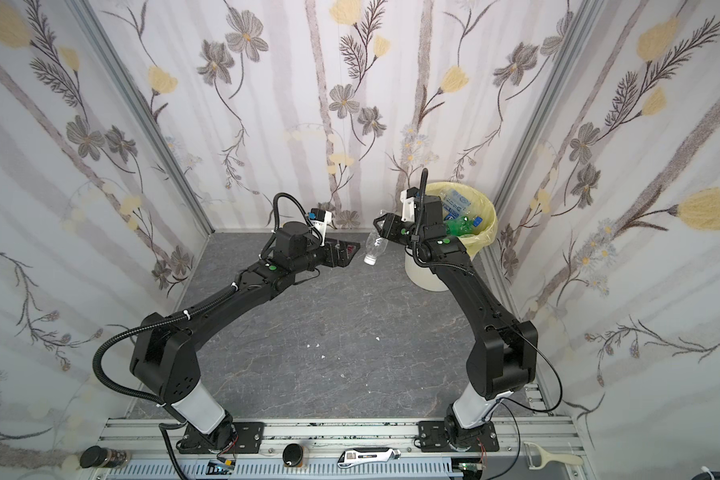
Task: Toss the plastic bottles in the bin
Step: 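Open the left gripper while the right gripper carries the bottle toward the bin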
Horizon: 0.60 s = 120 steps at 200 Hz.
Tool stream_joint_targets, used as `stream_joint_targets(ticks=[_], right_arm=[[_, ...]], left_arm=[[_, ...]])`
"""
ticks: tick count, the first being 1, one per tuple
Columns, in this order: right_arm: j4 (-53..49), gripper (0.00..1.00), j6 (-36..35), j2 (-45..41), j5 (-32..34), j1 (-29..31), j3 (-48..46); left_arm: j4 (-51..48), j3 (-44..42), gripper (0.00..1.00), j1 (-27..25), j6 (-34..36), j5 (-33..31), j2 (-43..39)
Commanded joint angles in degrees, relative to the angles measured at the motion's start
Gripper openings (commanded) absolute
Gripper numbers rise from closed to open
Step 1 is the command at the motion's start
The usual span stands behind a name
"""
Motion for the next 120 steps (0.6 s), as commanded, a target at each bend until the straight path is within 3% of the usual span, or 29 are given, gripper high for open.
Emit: stream_joint_targets(ticks=[1,79,120], right_arm=[[-2.4,0.53,-2.4,-2.0,1.4,-2.2,2.6],[-2.6,0.52,0.7,-6.5,0.2,-15.8,12.3],[-5.4,0.51,-3.0,-8.5,8.1,-19.9,21.1]], left_arm=[[-0.9,4.6,1.0,-1.4,4.7,-2.8,1.1],[-1.8,15.2,1.0,-7.2,9.3,-5.2,4.6],[-2.2,14.8,1.0,-7.6,10.0,-5.8,4.1]])
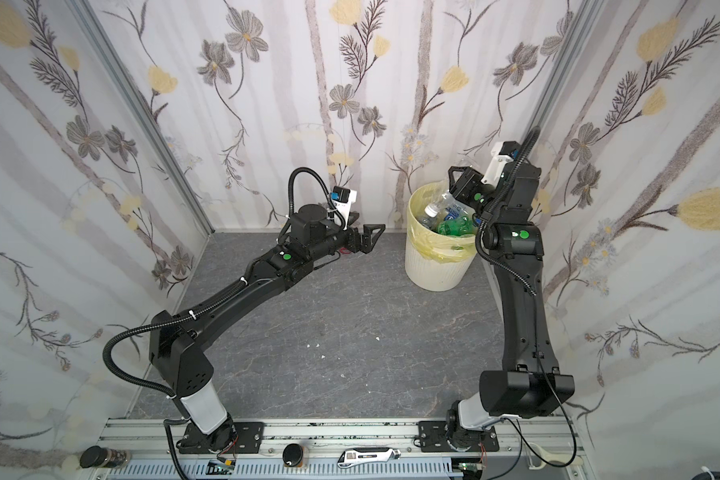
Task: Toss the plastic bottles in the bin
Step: 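Open the left gripper while the right gripper carries the bottle toward the bin, then open the right gripper above the bin to drop the clear bottle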
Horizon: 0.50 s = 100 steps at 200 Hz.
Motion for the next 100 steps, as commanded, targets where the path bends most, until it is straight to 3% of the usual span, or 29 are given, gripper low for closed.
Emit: stream_joint_targets(ticks=[1,43,75,100], right_arm=[[-1.3,0.51,-3.0,-0.5,5.9,-0.9,4.5],[-8.4,0.51,-10.8,2.1,16.2,-0.9,14.4],[-7.6,0.51,-11.8,3.0,17.5,-0.8,14.4],[-9.1,0.51,-12.4,9.1,19.5,0.0,14.1]], left_arm=[[0.0,0.1,1.0,-0.1,1.4,-1.2,-0.4],[0.0,-0.2,1.0,-0.1,1.7,-1.3,-0.5],[-0.1,-0.1,1.0,-0.1,2.1,-1.5,0.0],[-0.1,-0.2,1.0,-0.1,1.7,-1.1,0.7]])
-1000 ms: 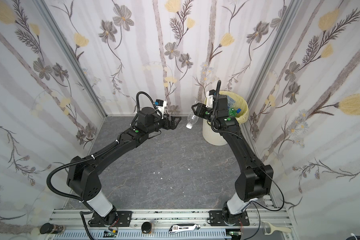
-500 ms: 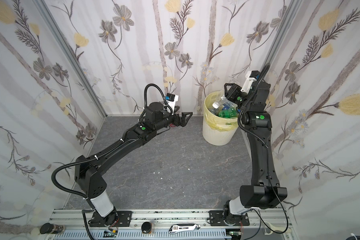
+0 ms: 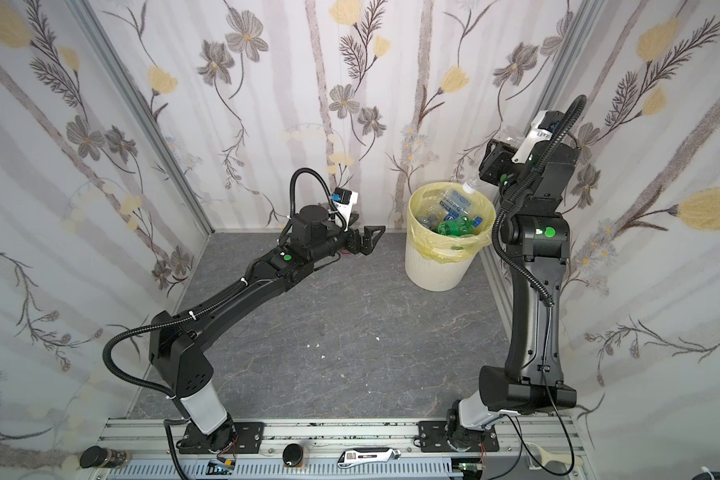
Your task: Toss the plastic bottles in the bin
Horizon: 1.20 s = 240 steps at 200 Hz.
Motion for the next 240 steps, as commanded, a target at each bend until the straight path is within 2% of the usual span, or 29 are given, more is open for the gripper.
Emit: stream_joint_targets(ticks=[1,8,23,37,73,108,119,186,240], right_arm=[[-2.8,0.51,-2.1,5.1,3.6,0.7,-0.1],[-3.6,0.53,-2.9,7.3,4.9,1.2,-0.1],[-6.9,0.66,-4.4,12.7,6.3,2.2,2.4],[-10.8,0.72,-4.2,16.5,5.3,2.4,5.2],[-11.3,0.91,-2.8,15.5,3.2,3.0,3.7],[-10.7,0.94,-2.9,13.6,2.9,3.1,2.2],[-10.6,0.99,-2.9,13.0,2.7,3.1,1.7],[-8.1,1.0,-1.9,8.9,1.0,3.9,-3.6],[-2.8,1.0,-3.2,3.1,1.7,8.5,-12.2]], left_arm=[[0.5,-0.1,1.0,0.1,0.3,0.0,0.6],[0.5,-0.2,1.0,0.1,0.0,0.2,0.7],[0.5,-0.7,1.0,0.1,-0.3,0.3,0.7],[0.5,-1.3,1.0,0.1,-0.3,0.2,0.5],[0.4,-2.0,1.0,0.1,-0.7,0.0,0.5],[0.4,-1.5,1.0,0.0,-1.5,0.3,1.0],[0.4,-1.7,1.0,0.0,-1.5,0.2,0.8],[0.1,-3.8,1.0,0.0,-1.2,-1.8,-1.4],[0.1,-7.2,1.0,1.8,-2.0,-7.0,-4.7]])
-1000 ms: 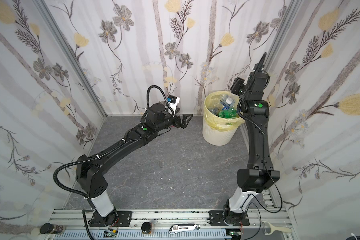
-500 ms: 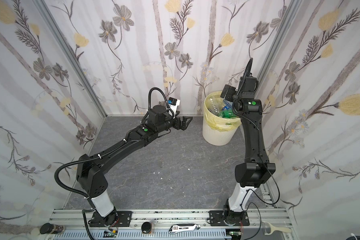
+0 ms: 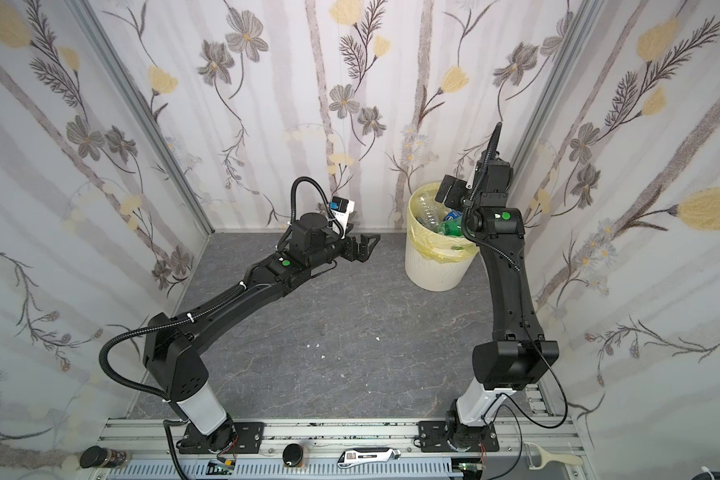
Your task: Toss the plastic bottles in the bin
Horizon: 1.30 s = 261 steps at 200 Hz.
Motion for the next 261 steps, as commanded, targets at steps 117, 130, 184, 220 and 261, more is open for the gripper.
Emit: stream_joint_targets(ticks=[117,130,184,220,261], right_arm=[[40.1,1.0,-8.4,-14.4,-0.9,19.2,-44.9],[41.0,1.0,-7.6,-13.5,0.3,19.2,-47.5],[43.3,1.0,-7.4,-9.9,14.9,18.6,-57.7],[46.3,1.0,-9.5,-12.4,22.2,17.6,-64.4],[58.4,1.0,-14.3,-21.3,29.8,14.9,-76.6]], left_arm=[[3.6,-29.2,1.0,20.7,-3.1,-21.8,-21.9],[7.1,-35.2,1.0,23.6,-2.9,-24.5,-24.6],[32.4,-59.8,1.0,28.8,5.2,-38.4,-30.0],[36.4,-61.6,1.0,32.5,3.1,-36.3,-21.5],[45.5,-62.5,1.0,35.1,2.1,-32.2,-11.0]])
